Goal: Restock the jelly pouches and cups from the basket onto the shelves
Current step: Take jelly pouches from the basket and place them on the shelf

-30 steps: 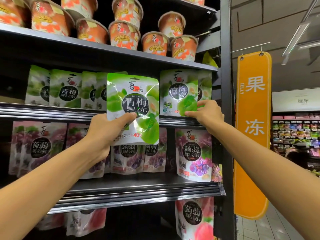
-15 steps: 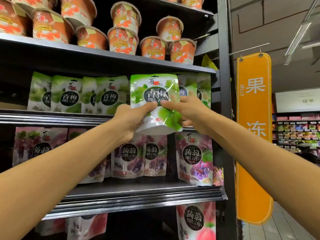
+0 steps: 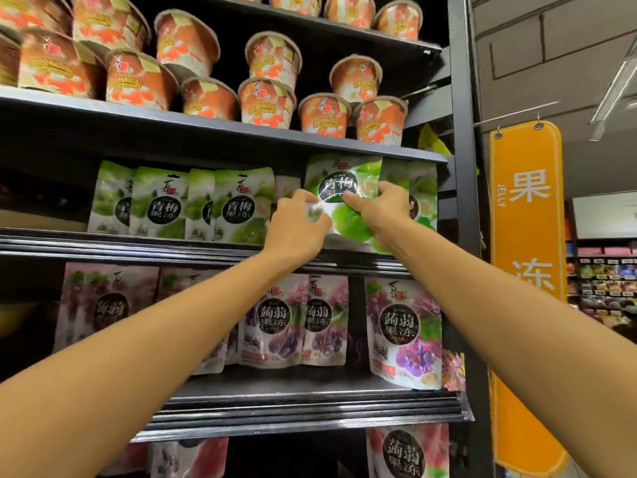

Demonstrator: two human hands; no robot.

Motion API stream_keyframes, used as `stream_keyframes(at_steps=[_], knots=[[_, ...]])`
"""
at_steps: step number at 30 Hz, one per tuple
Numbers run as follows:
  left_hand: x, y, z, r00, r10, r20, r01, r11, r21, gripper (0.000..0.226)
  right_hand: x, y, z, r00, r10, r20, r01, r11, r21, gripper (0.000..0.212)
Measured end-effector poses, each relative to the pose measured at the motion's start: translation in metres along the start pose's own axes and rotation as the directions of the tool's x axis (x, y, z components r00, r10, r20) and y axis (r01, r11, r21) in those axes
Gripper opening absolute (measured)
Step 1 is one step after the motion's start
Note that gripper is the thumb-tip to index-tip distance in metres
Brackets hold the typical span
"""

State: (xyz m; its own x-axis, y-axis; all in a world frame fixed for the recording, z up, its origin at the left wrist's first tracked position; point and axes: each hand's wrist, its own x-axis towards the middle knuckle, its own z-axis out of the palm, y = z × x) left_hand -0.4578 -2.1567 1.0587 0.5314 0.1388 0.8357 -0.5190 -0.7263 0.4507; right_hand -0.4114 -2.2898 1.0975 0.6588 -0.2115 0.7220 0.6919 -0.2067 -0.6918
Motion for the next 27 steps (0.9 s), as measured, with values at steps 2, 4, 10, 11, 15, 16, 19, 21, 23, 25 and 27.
stream_keyframes(at_steps=[2, 4, 10, 11, 15, 16, 19, 21, 23, 25, 27], knots=[[-0.007, -0.002, 0.005, 0.999, 0.042, 0.004, -0.042, 0.995, 0.096, 0.03, -0.005, 0.005, 0.003, 1.0, -0.027, 0.001, 0.027, 0.998, -0.052, 0.04], [-0.013, -0.006, 0.009, 0.996, 0.087, -0.007, -0.084, 0.98, 0.178, 0.027, -0.011, 0.007, 0.002, 0.998, -0.055, 0.018, 0.057, 0.99, -0.129, 0.057], [-0.021, -0.019, 0.013, 0.979, 0.199, -0.044, -0.182, 0.951, 0.249, 0.033, -0.025, 0.016, -0.014, 0.98, -0.201, -0.005, 0.192, 0.944, -0.27, 0.063], [-0.021, -0.02, 0.014, 0.979, 0.203, -0.032, -0.187, 0.945, 0.269, 0.034, -0.029, 0.019, -0.016, 0.973, -0.23, -0.015, 0.215, 0.927, -0.306, 0.06], [-0.023, -0.025, 0.017, 0.969, 0.247, -0.026, -0.22, 0.902, 0.372, 0.037, -0.04, 0.028, -0.02, 0.972, -0.235, -0.015, 0.214, 0.908, -0.361, 0.057], [-0.024, -0.026, 0.017, 0.965, 0.261, -0.027, -0.23, 0.889, 0.395, 0.037, -0.041, 0.029, -0.02, 0.969, -0.248, -0.019, 0.222, 0.897, -0.382, 0.057], [-0.025, -0.027, 0.018, 0.96, 0.279, -0.012, -0.243, 0.855, 0.458, 0.04, -0.043, 0.03, -0.017, 0.959, -0.281, -0.031, 0.235, 0.851, -0.469, 0.055], [-0.024, -0.029, 0.018, 0.964, 0.266, 0.021, -0.243, 0.843, 0.48, 0.043, -0.043, 0.03, -0.014, 0.96, -0.277, -0.034, 0.218, 0.82, -0.53, 0.055], [-0.024, -0.032, 0.017, 0.964, 0.257, 0.069, -0.256, 0.825, 0.504, 0.045, -0.043, 0.031, -0.012, 0.961, -0.272, -0.046, 0.196, 0.789, -0.583, 0.055], [-0.025, -0.034, 0.017, 0.96, 0.265, 0.091, -0.273, 0.811, 0.518, 0.046, -0.044, 0.032, -0.01, 0.959, -0.276, -0.07, 0.18, 0.778, -0.602, 0.055], [-0.026, -0.035, 0.016, 0.956, 0.283, 0.084, -0.284, 0.809, 0.514, 0.045, -0.045, 0.035, -0.007, 0.957, -0.276, -0.085, 0.172, 0.781, -0.6, 0.054]])
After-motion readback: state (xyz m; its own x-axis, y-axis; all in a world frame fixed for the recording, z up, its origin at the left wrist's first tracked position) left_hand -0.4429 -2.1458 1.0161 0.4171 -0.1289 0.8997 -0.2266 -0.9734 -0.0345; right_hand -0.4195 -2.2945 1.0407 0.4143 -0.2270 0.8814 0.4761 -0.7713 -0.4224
